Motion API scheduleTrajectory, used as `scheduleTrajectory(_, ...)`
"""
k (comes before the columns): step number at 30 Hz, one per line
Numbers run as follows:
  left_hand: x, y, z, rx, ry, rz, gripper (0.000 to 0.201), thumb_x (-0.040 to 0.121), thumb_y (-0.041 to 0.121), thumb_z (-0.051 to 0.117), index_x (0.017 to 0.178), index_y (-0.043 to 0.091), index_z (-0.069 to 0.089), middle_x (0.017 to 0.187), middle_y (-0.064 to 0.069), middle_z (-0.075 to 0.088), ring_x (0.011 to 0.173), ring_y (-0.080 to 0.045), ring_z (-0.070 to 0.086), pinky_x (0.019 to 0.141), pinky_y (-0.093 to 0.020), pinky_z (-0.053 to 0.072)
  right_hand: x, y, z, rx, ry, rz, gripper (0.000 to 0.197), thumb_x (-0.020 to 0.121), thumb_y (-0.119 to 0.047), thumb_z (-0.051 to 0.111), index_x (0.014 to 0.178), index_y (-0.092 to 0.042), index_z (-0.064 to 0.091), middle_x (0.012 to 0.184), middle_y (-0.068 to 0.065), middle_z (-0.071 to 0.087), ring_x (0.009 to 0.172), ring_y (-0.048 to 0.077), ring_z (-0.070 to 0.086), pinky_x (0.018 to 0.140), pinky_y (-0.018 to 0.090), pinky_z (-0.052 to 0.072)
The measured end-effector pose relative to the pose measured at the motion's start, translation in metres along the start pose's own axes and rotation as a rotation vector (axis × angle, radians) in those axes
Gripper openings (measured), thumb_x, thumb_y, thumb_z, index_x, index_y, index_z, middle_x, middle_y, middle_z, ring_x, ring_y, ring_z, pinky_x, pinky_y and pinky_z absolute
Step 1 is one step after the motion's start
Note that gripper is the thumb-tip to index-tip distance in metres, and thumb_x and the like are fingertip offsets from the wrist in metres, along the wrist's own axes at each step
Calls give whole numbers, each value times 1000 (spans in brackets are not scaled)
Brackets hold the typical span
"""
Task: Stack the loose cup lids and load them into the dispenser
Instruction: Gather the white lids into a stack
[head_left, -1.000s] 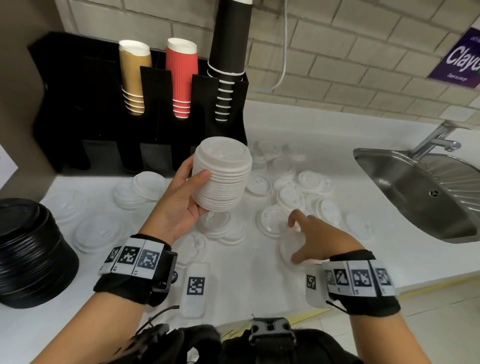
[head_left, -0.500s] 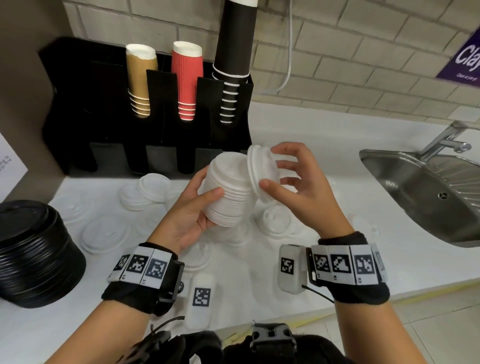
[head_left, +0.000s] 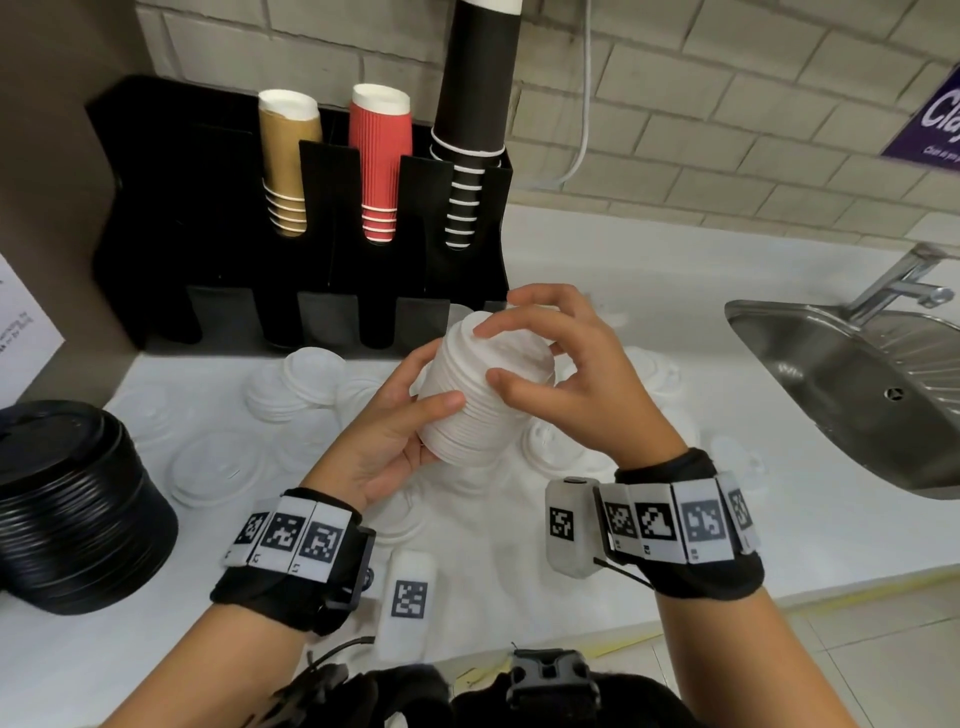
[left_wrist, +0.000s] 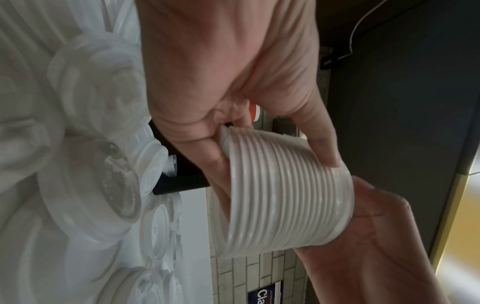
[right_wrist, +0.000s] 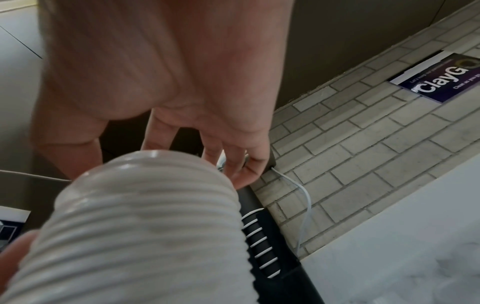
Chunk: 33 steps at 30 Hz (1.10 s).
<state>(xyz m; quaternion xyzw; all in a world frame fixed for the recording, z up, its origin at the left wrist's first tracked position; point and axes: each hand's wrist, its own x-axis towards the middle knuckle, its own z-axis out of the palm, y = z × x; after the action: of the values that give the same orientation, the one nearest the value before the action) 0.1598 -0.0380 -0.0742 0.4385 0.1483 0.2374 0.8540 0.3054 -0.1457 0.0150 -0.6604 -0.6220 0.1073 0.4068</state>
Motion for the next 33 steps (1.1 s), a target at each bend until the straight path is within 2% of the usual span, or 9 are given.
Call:
scheduleTrajectory(7,2,-3,6,-7,-2,-5,101,42,44,96,133,34,53,119,0,69,108,-20,68,73,-31,58,-1,-2,-4,-29,-34,-27,37,73,-16,82,105,-28,69,127,0,47,117,12,52,92,7,36)
scheduleTrajectory(11,3,-2,6,-21,-4,17,100,41,44,97,131,36,54,122,0,68,111,-20,66,74,-32,58,-4,2,-18,5,-18,-51,40,80,-34,75,118,-34,61,130,-4,50,123,6,48,93,10,37)
scheduleTrajectory(15,4,4,-2,-96,48,61,102,32,40,99,125,35,58,118,4,70,107,-16,68,70,-31,59,-8,35,-47,-2,188,220,14,95,-25,57,107,-27,64,119,0,62,97,6,58,78,13,43)
scheduleTrajectory(18,3,10,-8,-119,72,105,103,33,39,99,126,33,57,119,5,69,108,-16,68,69,-30,60,-17,73,-48,-515,-326,637,22,97,-20,47,100,-9,66,110,8,66,94,19,58,77,26,42)
scheduleTrajectory(20,2,14,-11,-120,65,125,98,37,39,99,126,34,57,120,5,69,109,-16,67,71,-29,59,-27,89,-36,-742,-552,756,27,96,-19,42,106,-6,64,114,11,63,99,24,57,84,30,45)
scheduleTrajectory(23,1,16,-15,-114,62,132,94,42,39,98,127,35,58,124,5,67,113,-17,66,73,-29,59,-30,97,-21,-696,-593,694,32,96,-17,44,123,-13,60,120,7,58,111,24,56,92,31,44)
scheduleTrajectory(26,3,17,-14,-92,71,132,97,43,41,97,130,34,55,124,5,68,112,-17,66,73,-29,59,-23,94,-21,-463,-470,618,39,95,-15,50,132,-27,53,111,1,49,104,16,51,88,24,37)
scheduleTrajectory(29,3,17,-13,-85,83,136,102,41,41,98,133,32,53,125,4,67,112,-17,66,73,-30,59,-17,102,-28,-505,-360,654,35,91,-22,59,126,-21,55,120,7,52,107,21,53,85,25,39)
scheduleTrajectory(33,3,18,-12,-82,80,131,104,40,41,98,134,32,52,126,3,66,113,-18,65,73,-30,59,-19,111,-26,-597,-461,775,54,79,-34,75,126,-25,49,114,2,36,90,21,52,74,28,40)
